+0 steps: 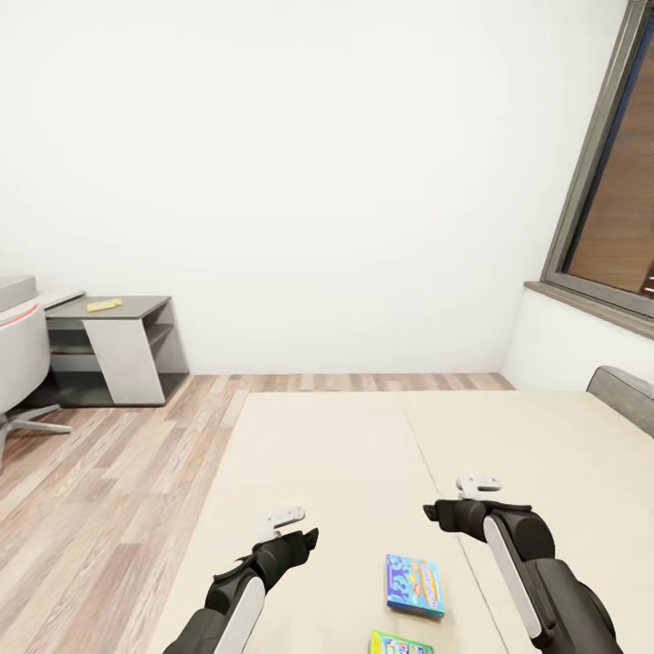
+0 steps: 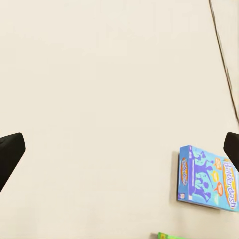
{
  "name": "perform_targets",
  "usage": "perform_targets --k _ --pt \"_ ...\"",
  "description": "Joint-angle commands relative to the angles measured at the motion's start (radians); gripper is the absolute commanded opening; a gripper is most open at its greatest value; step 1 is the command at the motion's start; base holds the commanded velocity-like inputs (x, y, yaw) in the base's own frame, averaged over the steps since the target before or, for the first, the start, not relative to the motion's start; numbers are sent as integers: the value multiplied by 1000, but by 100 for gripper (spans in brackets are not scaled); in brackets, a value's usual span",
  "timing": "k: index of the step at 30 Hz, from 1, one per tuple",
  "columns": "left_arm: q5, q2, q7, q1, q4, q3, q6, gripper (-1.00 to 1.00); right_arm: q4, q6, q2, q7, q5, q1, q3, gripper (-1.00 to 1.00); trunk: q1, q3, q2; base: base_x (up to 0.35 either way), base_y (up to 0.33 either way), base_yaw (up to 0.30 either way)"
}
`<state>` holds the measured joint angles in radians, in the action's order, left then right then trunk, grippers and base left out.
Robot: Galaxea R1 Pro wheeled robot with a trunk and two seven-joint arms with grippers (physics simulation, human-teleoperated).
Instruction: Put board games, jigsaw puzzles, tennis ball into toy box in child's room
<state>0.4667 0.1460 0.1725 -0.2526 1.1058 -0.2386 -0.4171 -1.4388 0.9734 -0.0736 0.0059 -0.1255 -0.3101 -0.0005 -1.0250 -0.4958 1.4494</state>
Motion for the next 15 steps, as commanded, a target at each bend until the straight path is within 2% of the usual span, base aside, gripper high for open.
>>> perform_targets --k 1,3,4,6,7,13,15 --pt "11 0 9 -1 2 -1 -3 100 -1 13 0 1 -3 -1 -2 100 0 -1 1 0 -5 -52" --pt "11 0 8 -1 2 -1 -3 100 -1 21 0 1 -3 -1 -3 100 0 0 1 0 -5 -47" --pt "12 0 6 -1 3 0 -5 100 26 74 -4 3 -62 -12 -11 100 0 0 1 0 -1 -6" --pt "12 0 5 -1 3 2 -6 100 49 74 -5 3 -96 -13 -12 100 0 0 1 0 0 -4" --pt "12 0 5 -1 3 4 -7 100 77 74 -5 3 -127 -15 -12 100 0 0 1 0 0 -2" --pt "16 0 5 -1 3 8 -9 100 170 74 -7 3 -183 -29 -15 100 0 0 1 0 0 -1" --pt "39 -1 5 -1 4 8 -11 100 203 74 -14 3 -194 -40 -24 100 0 0 1 0 0 0"
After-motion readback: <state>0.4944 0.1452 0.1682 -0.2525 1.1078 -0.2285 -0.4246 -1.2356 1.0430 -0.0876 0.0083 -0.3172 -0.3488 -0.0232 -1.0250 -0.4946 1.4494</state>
